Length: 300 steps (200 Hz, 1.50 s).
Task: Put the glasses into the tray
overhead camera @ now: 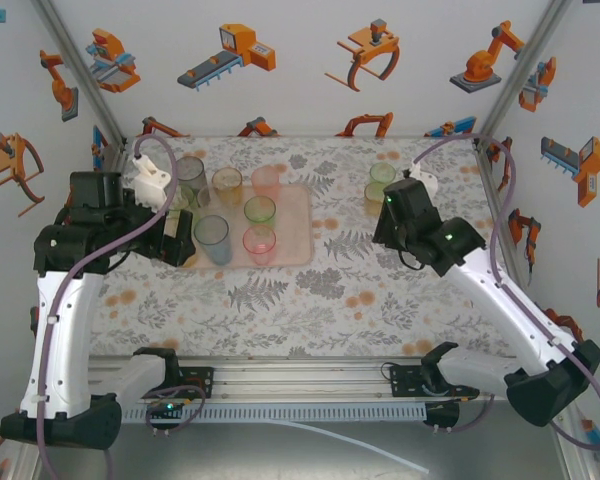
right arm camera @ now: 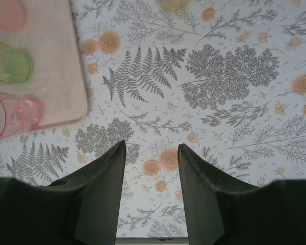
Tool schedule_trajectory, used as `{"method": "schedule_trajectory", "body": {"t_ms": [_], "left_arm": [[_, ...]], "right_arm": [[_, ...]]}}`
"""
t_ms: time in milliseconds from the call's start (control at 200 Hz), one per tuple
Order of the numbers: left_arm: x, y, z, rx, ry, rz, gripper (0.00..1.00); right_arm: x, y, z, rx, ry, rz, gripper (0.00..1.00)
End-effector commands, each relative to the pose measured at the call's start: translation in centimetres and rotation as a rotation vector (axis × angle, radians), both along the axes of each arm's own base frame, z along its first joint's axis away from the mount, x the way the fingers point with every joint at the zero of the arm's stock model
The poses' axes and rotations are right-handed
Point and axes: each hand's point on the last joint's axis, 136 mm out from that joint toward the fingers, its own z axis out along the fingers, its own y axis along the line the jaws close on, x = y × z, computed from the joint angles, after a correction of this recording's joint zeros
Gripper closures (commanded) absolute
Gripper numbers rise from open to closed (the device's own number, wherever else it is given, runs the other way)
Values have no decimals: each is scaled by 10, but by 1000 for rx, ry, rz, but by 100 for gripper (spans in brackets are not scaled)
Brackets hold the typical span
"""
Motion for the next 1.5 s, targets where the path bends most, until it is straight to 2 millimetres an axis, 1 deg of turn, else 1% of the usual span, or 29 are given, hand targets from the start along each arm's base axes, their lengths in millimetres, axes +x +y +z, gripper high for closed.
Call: {"method": "schedule_trajectory", "body": {"t_ms": [0, 115, 170, 225, 275, 330, 406, 486, 541, 591, 671, 731, 796, 856, 941, 1031, 1092, 1162, 1262, 1397, 1497], "left_arm": [[9, -1, 15, -27, -23, 15, 3], [18, -1, 24, -33, -55, 26, 3], [22, -1, 28, -25, -62, 24, 3], [27, 2, 30, -9, -64, 30, 3], [30, 2, 31, 2, -63, 31, 3], [35, 3, 29, 13, -57, 33, 3], [39, 1, 25, 4, -37, 28, 3], [34, -14, 25, -57, -22, -44, 3], [30, -23, 27, -100, -22, -88, 3], [29, -28, 29, -127, -15, -102, 3], [37, -26, 28, -141, -4, -67, 3], [45, -24, 27, -153, 5, -24, 3], [50, -24, 27, -184, 15, 2, 3], [53, -24, 30, -221, 25, 8, 3], [56, -18, 38, -235, 6, 29, 3], [58, -9, 47, -242, -19, 56, 3], [57, -3, 50, -228, -33, 69, 3], [54, 3, 52, -220, -45, 88, 3], [49, 10, 51, -219, -52, 108, 3], [45, 10, 50, -226, -46, 101, 3], [45, 9, 48, -255, -33, 95, 3]], "right_arm": [[-1, -13, -1, -1, 31, -26, 55], [11, -6, -2, 19, 58, -14, 55], [20, 1, 3, 22, 62, 9, 54], [32, 8, 4, 28, 83, 34, 53], [42, 16, 2, 60, 112, 62, 50], [50, 17, -1, 87, 142, 64, 49], [56, 9, -10, 92, 171, 37, 49], [55, 1, -15, 83, 182, 14, 49], [52, -3, -13, 74, 178, 4, 50], [48, -12, -10, 54, 173, -13, 50], [42, -35, -12, 15, 198, -77, 52], [39, -49, -16, 21, 224, -110, 53], [40, -58, -19, 47, 233, -125, 54], [45, -62, -18, 56, 225, -121, 54], [52, -69, -15, 48, 222, -117, 54], [65, -71, -13, 41, 209, -94, 55], [72, -66, -12, 51, 198, -62, 55], [79, -60, -14, 72, 192, -46, 55], [84, -59, -22, 92, 177, -59, 55], [90, -57, -36, 100, 199, -62, 55], [98, -55, -38, 101, 195, -56, 55]]}}
